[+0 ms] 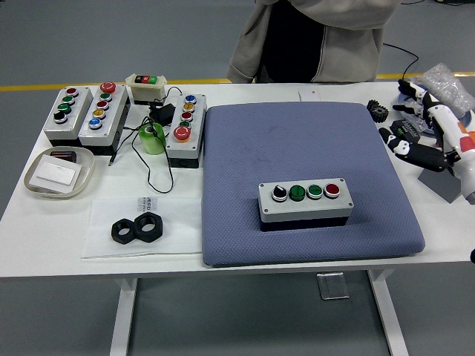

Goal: Pick up the button,place it on the desk,press the button,press the button

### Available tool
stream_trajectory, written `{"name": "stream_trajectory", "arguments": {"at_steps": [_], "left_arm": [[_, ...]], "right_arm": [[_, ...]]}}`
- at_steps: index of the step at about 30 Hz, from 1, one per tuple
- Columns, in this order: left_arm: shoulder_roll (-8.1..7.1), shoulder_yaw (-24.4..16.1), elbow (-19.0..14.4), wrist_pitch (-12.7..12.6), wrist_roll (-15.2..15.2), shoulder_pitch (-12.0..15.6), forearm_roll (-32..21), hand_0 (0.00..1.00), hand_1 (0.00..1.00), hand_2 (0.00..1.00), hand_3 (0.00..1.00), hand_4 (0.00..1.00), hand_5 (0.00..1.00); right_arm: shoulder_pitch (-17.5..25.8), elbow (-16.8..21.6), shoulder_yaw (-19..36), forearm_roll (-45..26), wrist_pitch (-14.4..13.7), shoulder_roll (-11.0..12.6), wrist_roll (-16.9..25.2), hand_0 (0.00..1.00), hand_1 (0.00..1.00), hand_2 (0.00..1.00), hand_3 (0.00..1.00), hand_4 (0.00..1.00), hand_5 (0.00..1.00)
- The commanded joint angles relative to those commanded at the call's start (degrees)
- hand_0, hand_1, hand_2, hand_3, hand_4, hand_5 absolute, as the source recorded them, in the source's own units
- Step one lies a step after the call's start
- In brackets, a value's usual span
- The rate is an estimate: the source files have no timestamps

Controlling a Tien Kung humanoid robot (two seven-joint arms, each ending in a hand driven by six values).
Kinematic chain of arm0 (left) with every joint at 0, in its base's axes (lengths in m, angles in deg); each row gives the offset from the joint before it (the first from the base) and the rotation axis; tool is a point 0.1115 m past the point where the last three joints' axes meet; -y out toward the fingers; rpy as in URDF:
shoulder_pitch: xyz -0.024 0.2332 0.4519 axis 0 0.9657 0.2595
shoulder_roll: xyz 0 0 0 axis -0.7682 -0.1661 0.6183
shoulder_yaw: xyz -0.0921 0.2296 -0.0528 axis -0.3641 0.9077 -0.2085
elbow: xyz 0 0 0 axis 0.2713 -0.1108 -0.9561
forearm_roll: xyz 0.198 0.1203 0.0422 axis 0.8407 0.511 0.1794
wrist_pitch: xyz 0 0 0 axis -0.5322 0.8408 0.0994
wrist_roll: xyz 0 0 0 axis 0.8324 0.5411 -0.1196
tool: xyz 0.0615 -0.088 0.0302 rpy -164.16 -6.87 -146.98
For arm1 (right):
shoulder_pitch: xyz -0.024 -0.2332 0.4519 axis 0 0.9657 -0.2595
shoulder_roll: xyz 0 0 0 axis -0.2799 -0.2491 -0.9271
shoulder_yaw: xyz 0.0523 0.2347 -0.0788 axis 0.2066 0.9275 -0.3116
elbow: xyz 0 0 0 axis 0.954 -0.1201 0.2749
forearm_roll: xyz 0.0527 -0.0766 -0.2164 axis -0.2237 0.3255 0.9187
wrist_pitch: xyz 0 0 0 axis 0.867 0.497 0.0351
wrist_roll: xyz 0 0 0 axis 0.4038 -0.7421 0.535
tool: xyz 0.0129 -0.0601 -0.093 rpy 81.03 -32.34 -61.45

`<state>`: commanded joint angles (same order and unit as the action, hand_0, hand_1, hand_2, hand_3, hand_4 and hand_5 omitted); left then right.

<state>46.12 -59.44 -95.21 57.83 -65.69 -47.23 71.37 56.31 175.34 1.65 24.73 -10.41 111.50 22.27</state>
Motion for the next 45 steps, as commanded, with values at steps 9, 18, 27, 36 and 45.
{"name": "stream_trajectory", "arguments": {"at_steps": [9,18,27,36,45], "left_arm": [[0.04,0.2,0.0,0.0,0.1,-0.2,-0.3,0.73,0.827,0.852,0.82,0.622,0.998],[0.09,0.3,0.0,0.0,0.2,-0.2,-0.5,0.732,0.827,0.852,0.821,0.622,0.998],[0.08,0.4,0.0,0.1,0.2,-0.4,-0.6,0.733,0.827,0.851,0.82,0.622,0.998],[0.12,0.1,0.0,0.1,0.2,-0.3,-0.1,0.735,0.827,0.851,0.821,0.622,0.998],[0.11,-0.7,0.0,0.0,-0.2,0.1,1.2,0.74,0.827,0.851,0.822,0.622,0.998]], "right_arm": [[0.8,-3.6,2.6,-21.6,-0.3,-0.6,0.0,0.902,0.844,0.899,0.896,0.624,0.257],[1.4,-5.7,3.4,-42.7,1.9,-1.2,-1.6,0.918,0.842,0.875,0.845,0.586,0.382],[1.4,-6.3,3.4,-43.7,2.9,-1.3,-2.8,0.916,0.841,0.871,0.839,0.574,0.416],[1.6,-6.2,3.4,-43.5,3.0,-1.4,-3.1,0.919,0.84,0.867,0.836,0.568,0.436],[2.2,-6.3,3.6,-42.8,3.3,-1.7,-3.4,0.923,0.837,0.865,0.834,0.568,0.46]]}}
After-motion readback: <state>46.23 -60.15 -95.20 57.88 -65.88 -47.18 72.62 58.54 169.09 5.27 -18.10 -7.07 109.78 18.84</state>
